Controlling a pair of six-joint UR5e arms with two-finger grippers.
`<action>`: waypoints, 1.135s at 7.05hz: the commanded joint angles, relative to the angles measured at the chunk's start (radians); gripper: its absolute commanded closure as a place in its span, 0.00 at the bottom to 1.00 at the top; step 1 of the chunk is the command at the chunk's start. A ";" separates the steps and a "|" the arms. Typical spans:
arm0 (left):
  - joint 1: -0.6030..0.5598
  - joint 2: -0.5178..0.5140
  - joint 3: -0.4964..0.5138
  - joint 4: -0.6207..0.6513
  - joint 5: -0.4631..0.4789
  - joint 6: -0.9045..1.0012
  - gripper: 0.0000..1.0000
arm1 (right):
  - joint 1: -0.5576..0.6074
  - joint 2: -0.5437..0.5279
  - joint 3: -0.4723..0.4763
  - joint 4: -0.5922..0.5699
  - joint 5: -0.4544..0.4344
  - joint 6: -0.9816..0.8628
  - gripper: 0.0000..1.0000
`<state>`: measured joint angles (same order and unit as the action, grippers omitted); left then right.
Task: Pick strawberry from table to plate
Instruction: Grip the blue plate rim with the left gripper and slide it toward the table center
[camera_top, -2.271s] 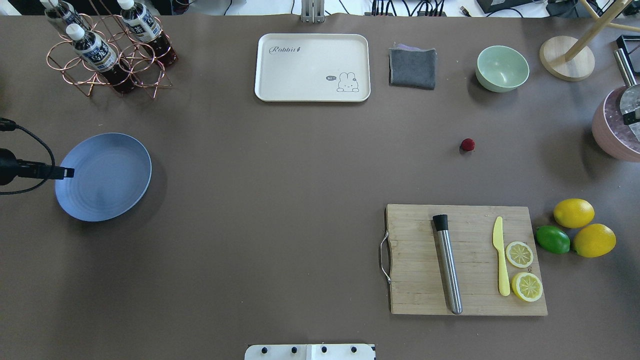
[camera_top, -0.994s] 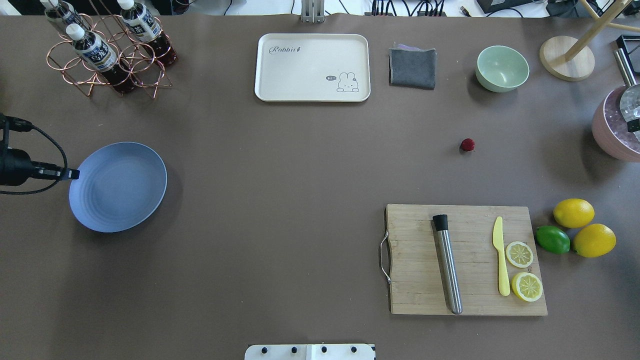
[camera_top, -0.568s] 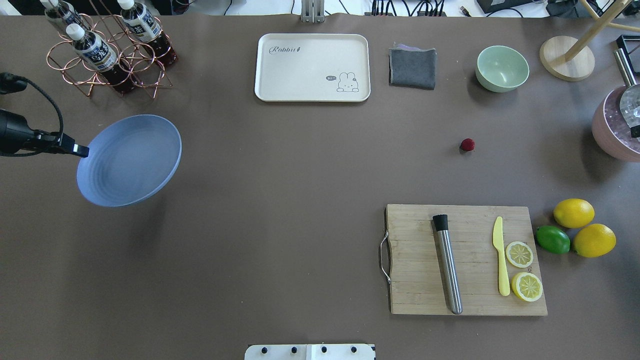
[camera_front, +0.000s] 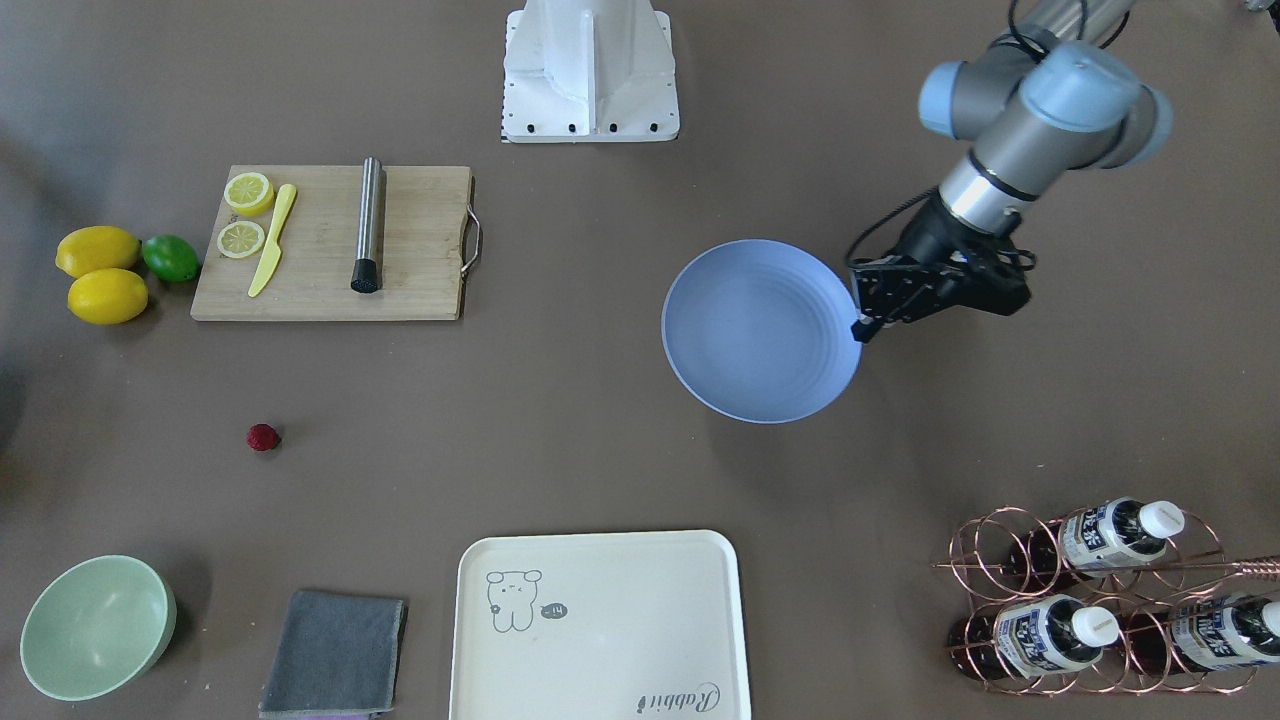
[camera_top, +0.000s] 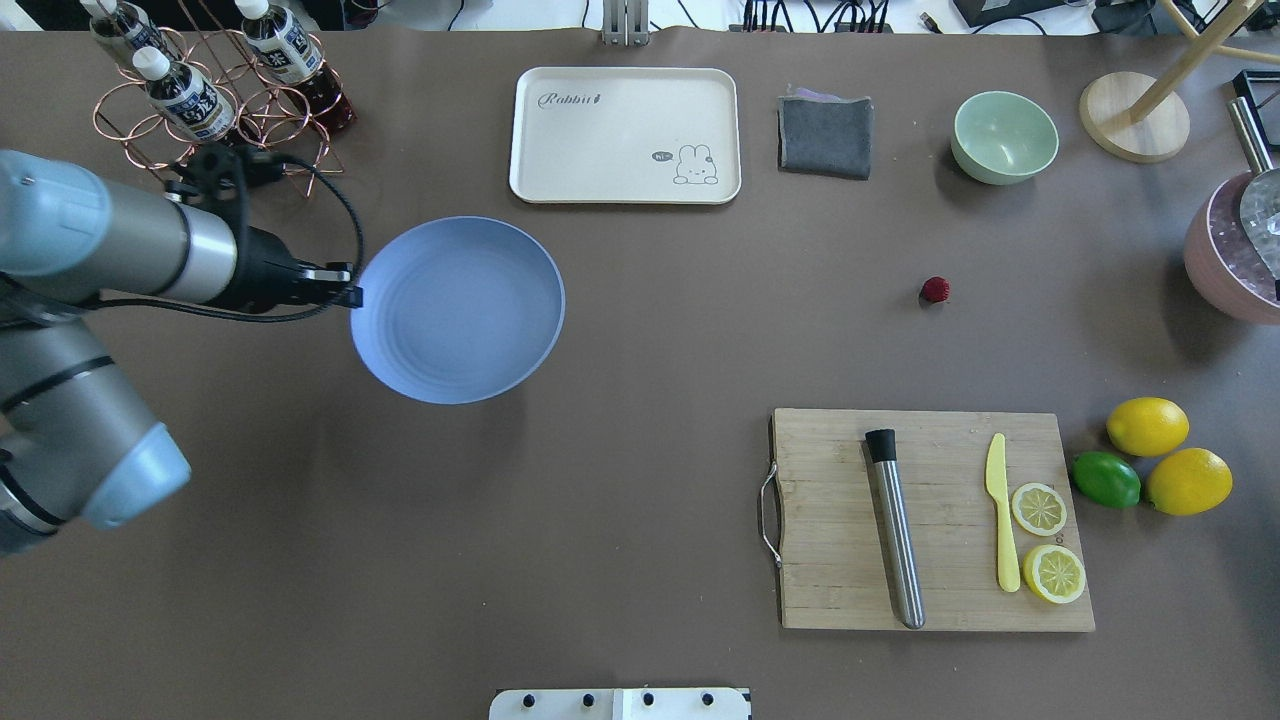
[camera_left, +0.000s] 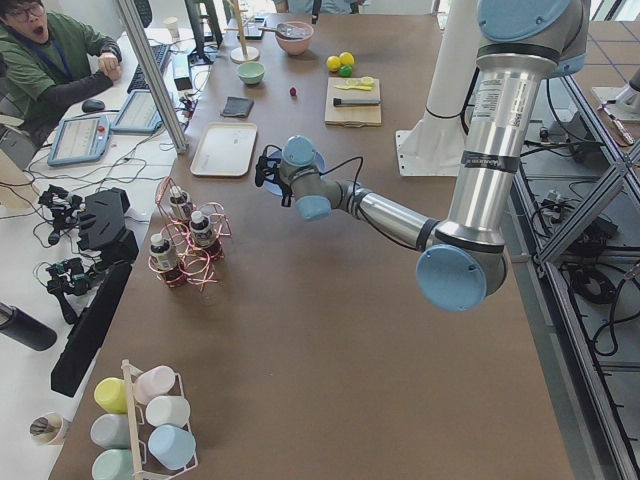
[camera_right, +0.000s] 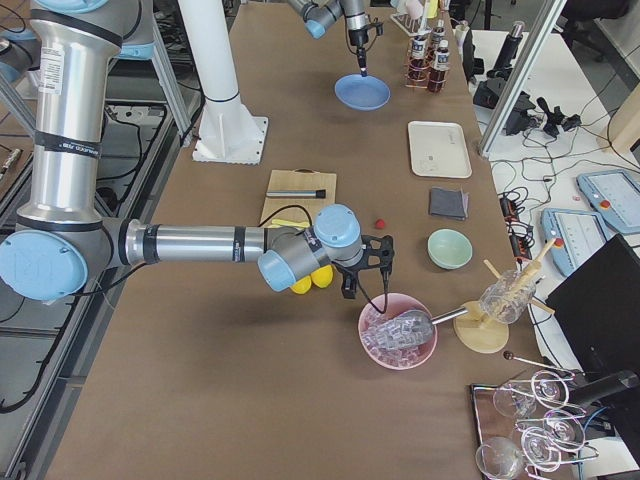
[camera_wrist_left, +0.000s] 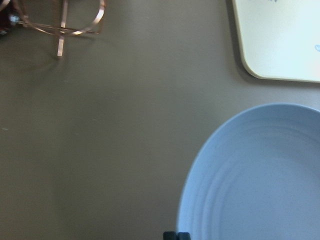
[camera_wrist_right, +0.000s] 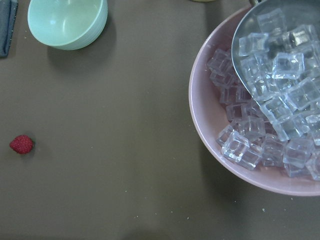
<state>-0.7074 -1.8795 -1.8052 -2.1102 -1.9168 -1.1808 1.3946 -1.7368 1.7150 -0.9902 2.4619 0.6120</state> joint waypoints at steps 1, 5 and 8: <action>0.248 -0.213 -0.025 0.253 0.245 -0.138 1.00 | 0.000 -0.012 -0.006 0.016 -0.003 -0.001 0.00; 0.287 -0.231 0.007 0.260 0.289 -0.146 1.00 | -0.109 0.119 0.001 0.002 -0.075 0.185 0.01; 0.318 -0.225 0.010 0.253 0.354 -0.155 1.00 | -0.261 0.265 0.001 -0.083 -0.209 0.358 0.01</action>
<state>-0.3993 -2.1061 -1.7964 -1.8554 -1.5834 -1.3290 1.1975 -1.5418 1.7157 -1.0150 2.3182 0.9022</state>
